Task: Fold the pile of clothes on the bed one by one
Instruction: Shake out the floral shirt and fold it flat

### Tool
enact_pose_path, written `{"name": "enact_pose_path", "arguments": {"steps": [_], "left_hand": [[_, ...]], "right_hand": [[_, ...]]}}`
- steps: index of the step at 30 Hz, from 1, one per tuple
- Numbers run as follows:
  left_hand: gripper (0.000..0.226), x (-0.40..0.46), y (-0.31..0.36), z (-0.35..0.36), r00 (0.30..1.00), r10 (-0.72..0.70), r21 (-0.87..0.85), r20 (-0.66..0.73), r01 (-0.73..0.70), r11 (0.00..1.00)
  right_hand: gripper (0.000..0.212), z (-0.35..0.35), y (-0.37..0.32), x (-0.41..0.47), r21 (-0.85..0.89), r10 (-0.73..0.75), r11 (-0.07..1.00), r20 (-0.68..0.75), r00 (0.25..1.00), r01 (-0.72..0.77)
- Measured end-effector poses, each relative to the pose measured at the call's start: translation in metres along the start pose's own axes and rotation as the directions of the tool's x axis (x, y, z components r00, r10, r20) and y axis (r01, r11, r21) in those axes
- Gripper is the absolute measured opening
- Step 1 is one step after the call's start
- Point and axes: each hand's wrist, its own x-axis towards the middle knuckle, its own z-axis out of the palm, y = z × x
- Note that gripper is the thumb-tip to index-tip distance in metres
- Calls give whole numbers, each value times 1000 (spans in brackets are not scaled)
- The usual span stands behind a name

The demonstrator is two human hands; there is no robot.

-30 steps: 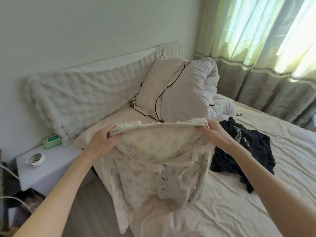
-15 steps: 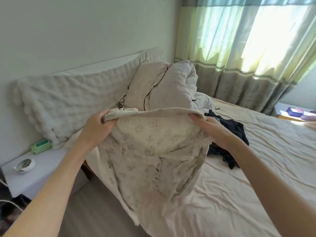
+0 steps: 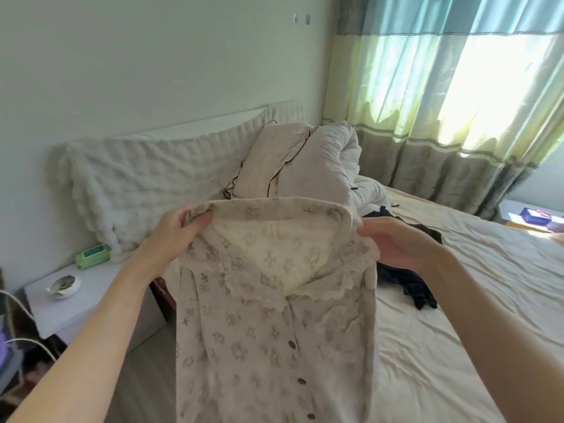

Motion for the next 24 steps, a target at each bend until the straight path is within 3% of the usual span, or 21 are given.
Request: {"name": "enact_pose_path", "arguments": {"steps": [3, 6, 8, 11, 13, 15, 17, 20, 21, 24], "left_hand": [[13, -1, -1, 2, 983, -29, -1, -179, 29, 1000], [16, -3, 3, 5, 972, -21, 76, -233, 39, 996], [10, -7, 8, 13, 979, 66, 181, -192, -31, 983], [25, -21, 23, 39, 984, 178, 342, 23, -175, 923], [42, -27, 36, 56, 976, 182, 317, 120, -211, 925], [49, -25, 43, 64, 974, 156, 238, 161, -192, 952], [39, -21, 46, 63, 975, 144, 192, 168, -176, 966], [21, -16, 47, 60, 976, 174, 189, 134, -197, 962], [17, -14, 46, 60, 978, 183, 174, 104, -199, 964], [8, -7, 48, 55, 982, 186, 91, -10, -184, 979]], "right_hand": [[15, 12, 9, 9, -264, -29, 964, -159, 987, -14], [14, 25, 16, 16, -531, -158, 848, -258, 953, -3], [18, 39, 17, 18, -549, -213, 835, -260, 942, 37], [31, 68, 11, 24, -509, -277, 851, -227, 934, 129], [31, 86, 7, 29, -511, -289, 844, -173, 942, 165], [11, 101, 2, 32, -516, -287, 833, -98, 953, 198], [7, 109, -2, 33, -498, -277, 841, -58, 959, 213], [55, 107, -2, 34, -479, -257, 853, -44, 965, 205], [58, 104, 0, 35, -465, -249, 860, -24, 968, 210], [25, 99, 12, 36, -525, -191, 834, 18, 981, 172]]}}
